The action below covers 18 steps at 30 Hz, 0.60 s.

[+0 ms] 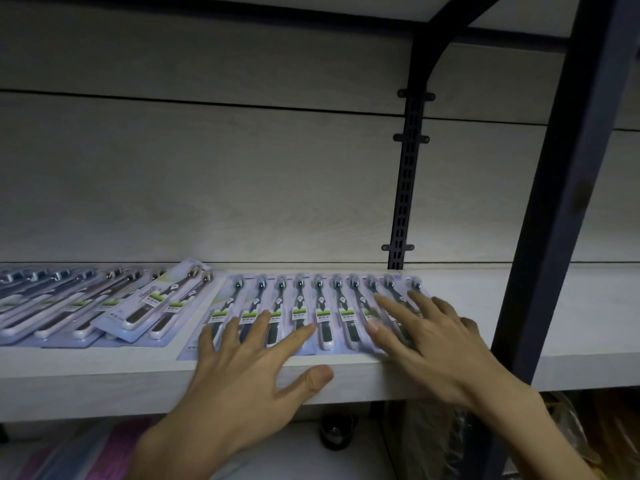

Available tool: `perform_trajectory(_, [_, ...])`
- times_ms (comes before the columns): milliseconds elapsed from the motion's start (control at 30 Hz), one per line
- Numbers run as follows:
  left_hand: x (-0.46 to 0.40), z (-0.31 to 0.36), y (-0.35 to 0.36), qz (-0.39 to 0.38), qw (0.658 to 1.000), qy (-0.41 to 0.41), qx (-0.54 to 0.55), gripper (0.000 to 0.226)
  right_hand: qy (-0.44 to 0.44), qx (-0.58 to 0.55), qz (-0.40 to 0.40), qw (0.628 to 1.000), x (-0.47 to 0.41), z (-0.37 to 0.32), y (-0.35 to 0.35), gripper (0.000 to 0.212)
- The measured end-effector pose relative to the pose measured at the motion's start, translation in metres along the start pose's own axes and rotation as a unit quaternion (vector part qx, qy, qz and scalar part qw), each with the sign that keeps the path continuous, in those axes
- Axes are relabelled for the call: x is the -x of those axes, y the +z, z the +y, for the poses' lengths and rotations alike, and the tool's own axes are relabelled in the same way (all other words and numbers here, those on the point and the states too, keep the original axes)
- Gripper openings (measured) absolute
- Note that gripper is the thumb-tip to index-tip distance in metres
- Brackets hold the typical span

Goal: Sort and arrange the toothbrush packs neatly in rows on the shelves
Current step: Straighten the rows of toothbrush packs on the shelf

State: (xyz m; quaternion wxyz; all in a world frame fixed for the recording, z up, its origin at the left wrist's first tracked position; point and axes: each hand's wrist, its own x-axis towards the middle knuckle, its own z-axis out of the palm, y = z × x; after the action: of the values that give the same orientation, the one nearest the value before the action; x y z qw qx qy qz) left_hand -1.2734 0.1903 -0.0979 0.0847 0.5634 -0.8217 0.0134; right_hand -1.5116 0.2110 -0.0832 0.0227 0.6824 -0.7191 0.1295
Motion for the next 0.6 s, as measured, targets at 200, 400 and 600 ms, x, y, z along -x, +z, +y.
perform_trajectory(200, [-0.005, 0.001, 0.002, 0.009, 1.0, -0.007, 0.009, 0.101, 0.065, -0.026, -0.026, 0.997, -0.037, 0.01, 0.013, 0.089])
perform_trajectory(400, [-0.004, 0.001, 0.006, 0.019, 1.0, -0.001, 0.008, 0.103, 0.076, -0.015, -0.016, 0.997, -0.039, 0.008, 0.011, 0.09])
perform_trajectory(600, [-0.003, 0.001, 0.01, 0.05, 0.999, 0.003, -0.021, 0.1, 0.052, -0.044, 0.041, 0.997, -0.036, 0.008, 0.015, 0.077])
